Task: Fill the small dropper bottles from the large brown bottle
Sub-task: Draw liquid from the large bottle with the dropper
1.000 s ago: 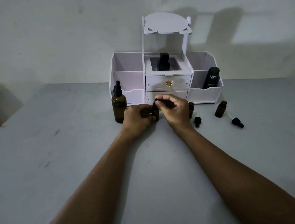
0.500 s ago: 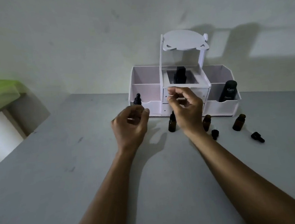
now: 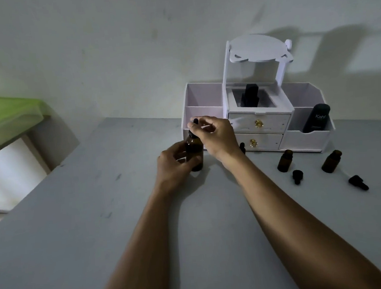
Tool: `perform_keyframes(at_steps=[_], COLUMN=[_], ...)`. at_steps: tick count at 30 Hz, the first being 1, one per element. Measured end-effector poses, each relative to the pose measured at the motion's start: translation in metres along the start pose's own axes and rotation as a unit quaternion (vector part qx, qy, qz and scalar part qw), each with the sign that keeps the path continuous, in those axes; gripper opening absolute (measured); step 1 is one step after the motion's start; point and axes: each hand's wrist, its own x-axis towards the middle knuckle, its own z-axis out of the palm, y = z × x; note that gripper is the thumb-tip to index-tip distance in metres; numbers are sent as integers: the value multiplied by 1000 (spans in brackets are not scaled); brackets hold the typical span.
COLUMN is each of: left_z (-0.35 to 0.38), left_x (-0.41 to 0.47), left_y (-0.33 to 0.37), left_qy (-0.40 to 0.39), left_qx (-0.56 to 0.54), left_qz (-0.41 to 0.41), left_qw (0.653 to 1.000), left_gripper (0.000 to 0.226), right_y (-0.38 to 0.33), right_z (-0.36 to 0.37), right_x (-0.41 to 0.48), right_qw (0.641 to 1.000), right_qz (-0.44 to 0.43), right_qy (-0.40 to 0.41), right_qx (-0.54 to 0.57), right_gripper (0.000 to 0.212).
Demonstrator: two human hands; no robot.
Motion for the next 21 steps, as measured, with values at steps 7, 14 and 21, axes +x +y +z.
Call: perform_keyframes(at_steps=[7,14,21], left_z=[-2,-1,-2], left_x=[4,3,3], left_y=[-5,-7,-8], left_qy=[-11,-16,-20], left_qx=[-2,15,14], left_qz=[10,12,2], left_qw=[1000,1000,1000], left_gripper=[51,54,56], right_y=[-1,-6,-6], right_z=[6,7,4], right_x=[-2,0,1], right_qw=[998,996,997], right_qz=[-16,-34,-40], right_qy=[46,65,55], right_qx=[43,43,34], right_gripper=[16,4,6])
